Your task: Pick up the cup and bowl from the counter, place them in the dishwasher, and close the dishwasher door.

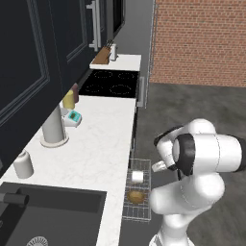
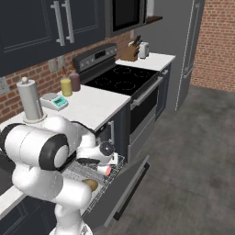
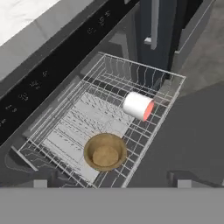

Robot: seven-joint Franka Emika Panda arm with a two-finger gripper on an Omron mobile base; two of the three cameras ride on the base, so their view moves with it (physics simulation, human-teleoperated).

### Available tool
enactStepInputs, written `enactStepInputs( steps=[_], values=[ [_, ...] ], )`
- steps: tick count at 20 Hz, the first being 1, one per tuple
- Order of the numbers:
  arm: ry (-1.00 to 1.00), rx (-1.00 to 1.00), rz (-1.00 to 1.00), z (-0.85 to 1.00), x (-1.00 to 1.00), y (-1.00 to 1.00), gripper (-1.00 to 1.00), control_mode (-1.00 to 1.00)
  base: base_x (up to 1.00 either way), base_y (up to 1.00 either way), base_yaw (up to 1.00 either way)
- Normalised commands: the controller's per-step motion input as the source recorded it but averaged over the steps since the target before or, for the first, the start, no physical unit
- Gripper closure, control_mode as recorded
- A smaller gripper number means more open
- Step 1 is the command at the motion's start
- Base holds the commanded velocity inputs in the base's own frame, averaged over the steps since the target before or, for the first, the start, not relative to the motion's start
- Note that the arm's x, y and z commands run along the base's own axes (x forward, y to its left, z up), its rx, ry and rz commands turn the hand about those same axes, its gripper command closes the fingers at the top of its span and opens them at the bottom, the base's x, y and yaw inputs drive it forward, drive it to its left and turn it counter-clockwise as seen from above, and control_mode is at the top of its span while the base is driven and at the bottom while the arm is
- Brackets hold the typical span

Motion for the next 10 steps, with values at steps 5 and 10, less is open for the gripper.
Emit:
enactStepInputs(
  steps=[5,10],
  values=[
    [0.01,0.01,-0.12,1.00,-0.13,-0.40,-1.00,-1.00,0.00,0.00,0.00],
    [0.20,0.13,-0.12,0.95,-0.19,-0.56,-1.00,-1.00,0.00,0.00,0.00]
  ],
)
